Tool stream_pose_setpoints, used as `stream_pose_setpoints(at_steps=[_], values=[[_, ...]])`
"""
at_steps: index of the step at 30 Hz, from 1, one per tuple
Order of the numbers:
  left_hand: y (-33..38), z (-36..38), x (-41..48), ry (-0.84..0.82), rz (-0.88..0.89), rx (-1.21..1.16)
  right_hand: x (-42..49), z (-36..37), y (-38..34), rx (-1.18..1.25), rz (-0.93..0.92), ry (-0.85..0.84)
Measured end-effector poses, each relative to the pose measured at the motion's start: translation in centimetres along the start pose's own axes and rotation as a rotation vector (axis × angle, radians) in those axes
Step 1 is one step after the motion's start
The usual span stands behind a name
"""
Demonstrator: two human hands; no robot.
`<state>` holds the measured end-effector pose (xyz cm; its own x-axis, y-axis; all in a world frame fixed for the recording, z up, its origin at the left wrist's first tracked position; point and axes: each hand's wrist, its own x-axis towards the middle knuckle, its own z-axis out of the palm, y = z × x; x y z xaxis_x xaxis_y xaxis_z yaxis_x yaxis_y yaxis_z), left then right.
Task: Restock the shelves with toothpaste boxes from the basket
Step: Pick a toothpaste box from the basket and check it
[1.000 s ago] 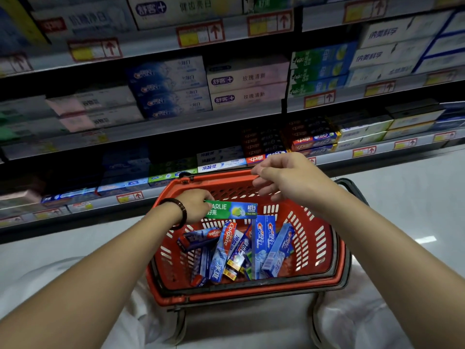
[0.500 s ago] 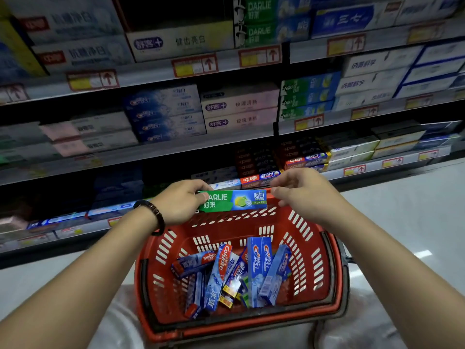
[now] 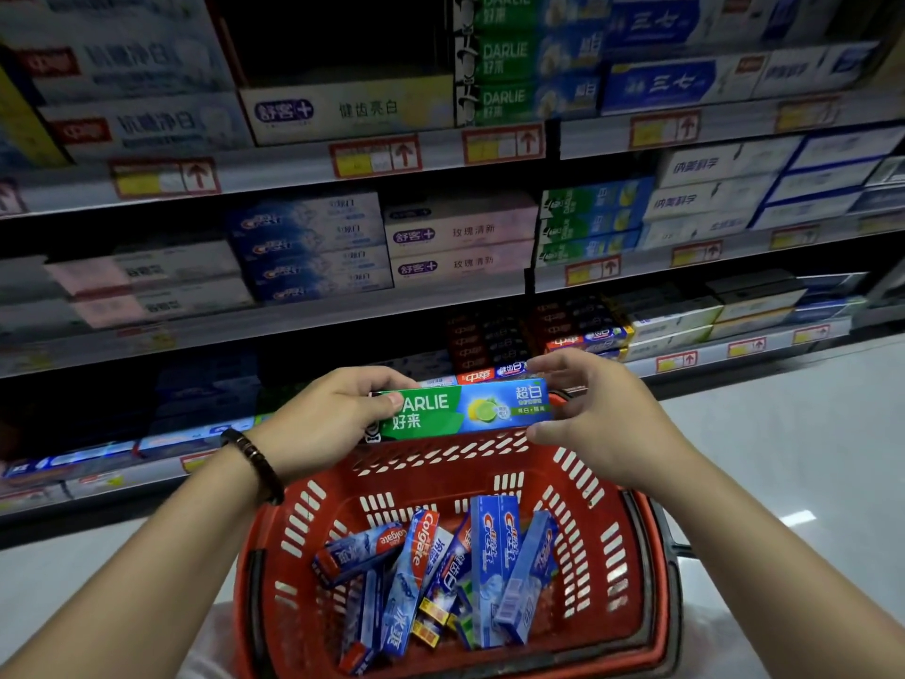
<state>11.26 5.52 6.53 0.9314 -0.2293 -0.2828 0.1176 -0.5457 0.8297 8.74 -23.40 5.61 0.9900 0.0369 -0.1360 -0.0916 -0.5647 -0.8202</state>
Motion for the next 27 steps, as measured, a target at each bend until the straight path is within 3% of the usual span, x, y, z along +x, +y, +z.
stream_pose_setpoints(at_steps=[10,17,27], values=[[1.6,-0.7,-1.2,0.006,0.045,-0.132,-0.1,-0.5,-0.5,0.077,-0.062,0.086],[2.3,-0.5,-2.0,0.252,0.169,-0.264,0.0,-0.8,-0.3,0.117,-0.135,0.162],[2.0,-0.4,-2.0,0.289,0.186,-0.367,0.4,-1.1,0.1,0.174,-0.150,0.219]])
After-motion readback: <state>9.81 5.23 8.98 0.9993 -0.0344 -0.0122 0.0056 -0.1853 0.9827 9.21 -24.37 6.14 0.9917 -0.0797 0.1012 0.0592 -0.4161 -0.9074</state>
